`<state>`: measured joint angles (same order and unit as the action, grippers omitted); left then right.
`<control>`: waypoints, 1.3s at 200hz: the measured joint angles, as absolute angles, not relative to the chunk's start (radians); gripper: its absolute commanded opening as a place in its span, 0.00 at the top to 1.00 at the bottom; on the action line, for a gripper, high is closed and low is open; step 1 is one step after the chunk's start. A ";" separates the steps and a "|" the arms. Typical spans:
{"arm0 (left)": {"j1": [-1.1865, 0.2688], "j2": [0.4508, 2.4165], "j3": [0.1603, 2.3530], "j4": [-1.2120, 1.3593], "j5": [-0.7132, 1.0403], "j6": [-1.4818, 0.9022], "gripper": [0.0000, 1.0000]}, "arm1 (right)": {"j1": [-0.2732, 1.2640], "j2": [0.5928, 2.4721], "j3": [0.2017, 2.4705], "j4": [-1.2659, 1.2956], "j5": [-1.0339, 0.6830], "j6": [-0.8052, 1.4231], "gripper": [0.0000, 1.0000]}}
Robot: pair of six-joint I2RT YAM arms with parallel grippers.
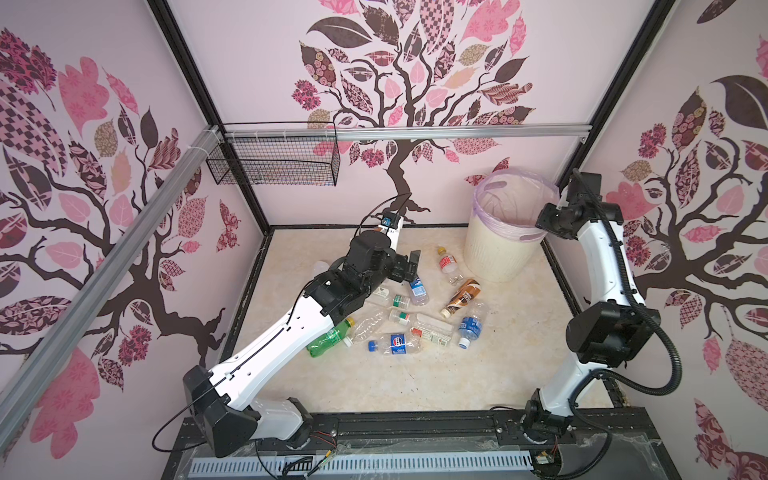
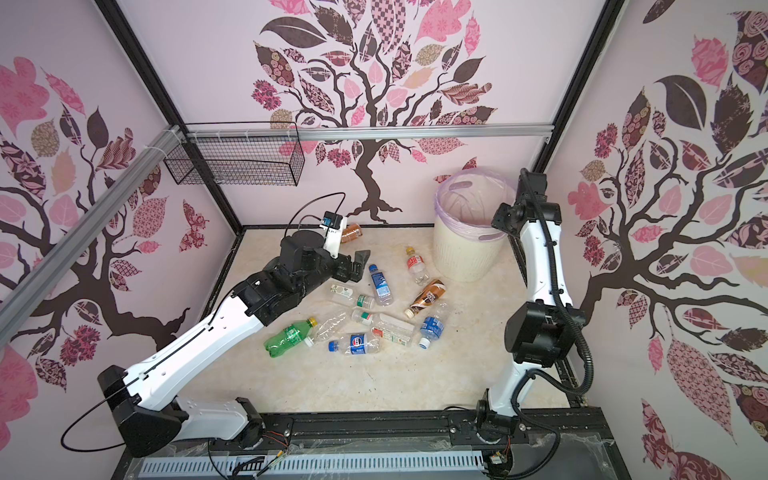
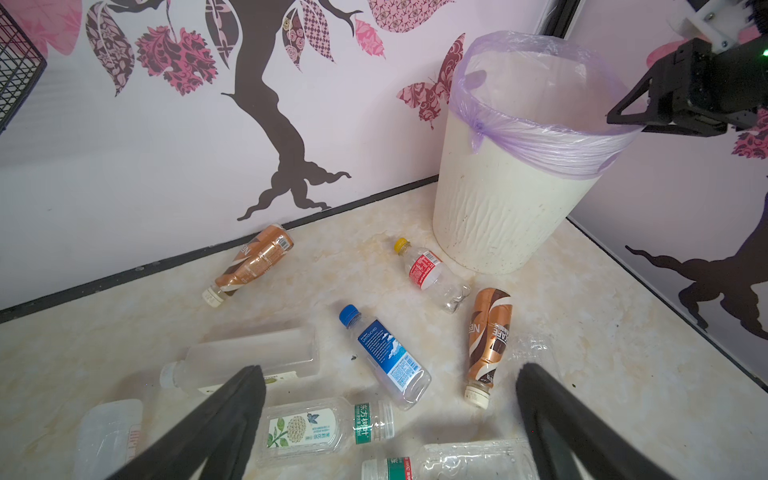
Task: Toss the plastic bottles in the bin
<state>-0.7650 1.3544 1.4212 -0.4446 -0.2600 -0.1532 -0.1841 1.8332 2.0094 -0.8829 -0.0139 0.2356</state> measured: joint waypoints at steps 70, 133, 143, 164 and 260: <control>-0.767 1.354 1.421 -0.446 -0.261 -0.154 0.01 | -0.103 1.875 2.055 -0.904 -0.022 0.175 0.64; -0.767 1.354 1.409 -0.443 -0.301 -0.157 0.01 | -0.049 1.886 2.054 -0.953 -0.043 0.146 0.63; -0.767 1.354 1.406 -0.443 -0.311 -0.159 0.02 | -0.047 1.886 2.055 -0.954 -0.046 0.145 0.62; -0.767 1.354 1.405 -0.443 -0.322 -0.168 0.02 | -0.047 1.886 2.056 -0.957 -0.050 0.144 0.56; -0.725 1.388 1.404 -0.517 -0.350 -0.270 0.01 | -0.040 1.890 2.140 -0.975 -0.041 0.183 0.01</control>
<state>-0.7254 1.3884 1.4040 -0.5167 -0.3504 -0.2695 -0.0402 1.8900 2.1403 -0.9752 -0.0410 0.1825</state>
